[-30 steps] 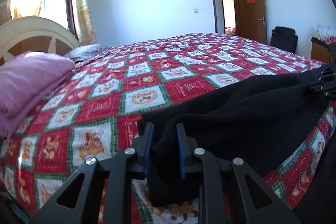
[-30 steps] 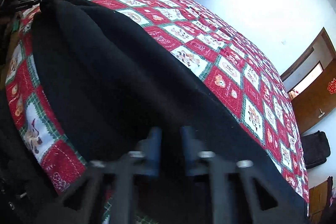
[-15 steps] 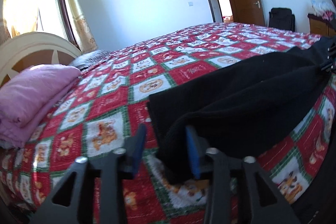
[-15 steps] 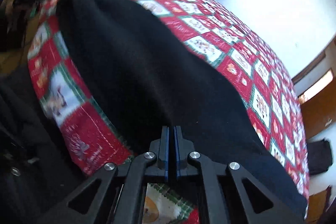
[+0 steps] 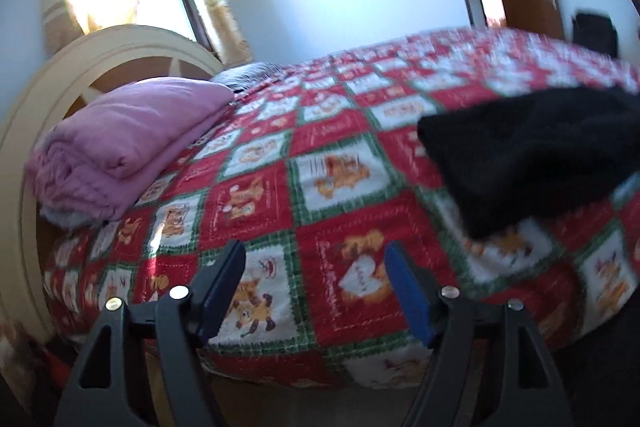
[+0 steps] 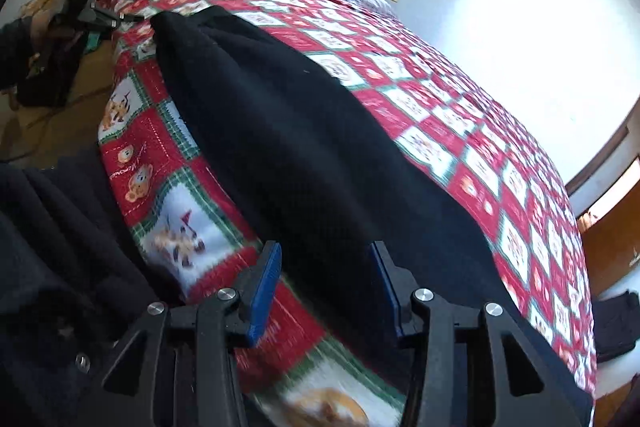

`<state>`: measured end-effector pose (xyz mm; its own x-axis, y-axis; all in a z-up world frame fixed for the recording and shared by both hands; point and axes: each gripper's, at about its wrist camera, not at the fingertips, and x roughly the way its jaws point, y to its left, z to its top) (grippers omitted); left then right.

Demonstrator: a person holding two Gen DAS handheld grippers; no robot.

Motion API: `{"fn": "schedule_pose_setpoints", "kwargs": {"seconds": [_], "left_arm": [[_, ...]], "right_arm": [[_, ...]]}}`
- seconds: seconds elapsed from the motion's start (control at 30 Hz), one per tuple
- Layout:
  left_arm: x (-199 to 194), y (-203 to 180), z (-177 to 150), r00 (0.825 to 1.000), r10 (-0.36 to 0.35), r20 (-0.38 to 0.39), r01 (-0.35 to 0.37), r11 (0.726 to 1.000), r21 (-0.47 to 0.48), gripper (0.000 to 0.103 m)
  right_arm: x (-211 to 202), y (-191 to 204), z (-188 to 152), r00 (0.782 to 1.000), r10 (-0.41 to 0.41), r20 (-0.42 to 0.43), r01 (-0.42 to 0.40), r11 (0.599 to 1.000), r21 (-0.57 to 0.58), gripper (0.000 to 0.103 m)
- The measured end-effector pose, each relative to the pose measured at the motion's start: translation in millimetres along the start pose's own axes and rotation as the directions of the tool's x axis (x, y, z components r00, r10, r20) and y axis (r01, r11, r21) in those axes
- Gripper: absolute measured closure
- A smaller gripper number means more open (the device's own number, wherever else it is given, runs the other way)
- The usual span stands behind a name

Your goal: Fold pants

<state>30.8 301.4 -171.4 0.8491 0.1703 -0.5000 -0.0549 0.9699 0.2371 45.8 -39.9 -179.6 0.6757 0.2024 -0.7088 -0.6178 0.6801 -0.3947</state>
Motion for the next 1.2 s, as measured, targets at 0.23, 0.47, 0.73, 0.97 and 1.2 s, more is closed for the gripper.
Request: {"fn": "schedule_pose_setpoints", "kwargs": {"seconds": [0.23,0.47,0.73,0.97,1.2], "left_arm": [[0.0,-33.4,38.1,0.974,-0.211,0.080,0.220,0.965,-0.140,0.027],[46.9,-92.9,59.6,0.971,-0.240,-0.006,0.237,0.965,-0.115,0.026],[60.7,-89.9,43.6,0.969,-0.245,-0.042,0.230,0.948,-0.219,0.015],[61.3,-85.4,42.6,0.975,-0.216,-0.046,0.201,0.954,-0.223,0.009],[62.6,-84.2,39.5,0.977,-0.209,-0.043,0.194,0.954,-0.229,0.006]], "right_arm": [[22.7,6.7,17.3,1.000,0.006,-0.014,-0.006,1.000,-0.001,0.063],[39.3,16.2,22.8,0.999,-0.010,-0.048,0.008,0.999,-0.038,0.063],[36.6,19.6,17.5,0.998,0.004,-0.056,-0.006,0.999,-0.044,0.063],[31.9,12.0,22.8,0.996,0.067,-0.058,-0.064,0.997,0.037,0.098],[14.3,10.6,22.6,0.987,0.148,-0.064,-0.144,0.988,0.060,0.100]]}}
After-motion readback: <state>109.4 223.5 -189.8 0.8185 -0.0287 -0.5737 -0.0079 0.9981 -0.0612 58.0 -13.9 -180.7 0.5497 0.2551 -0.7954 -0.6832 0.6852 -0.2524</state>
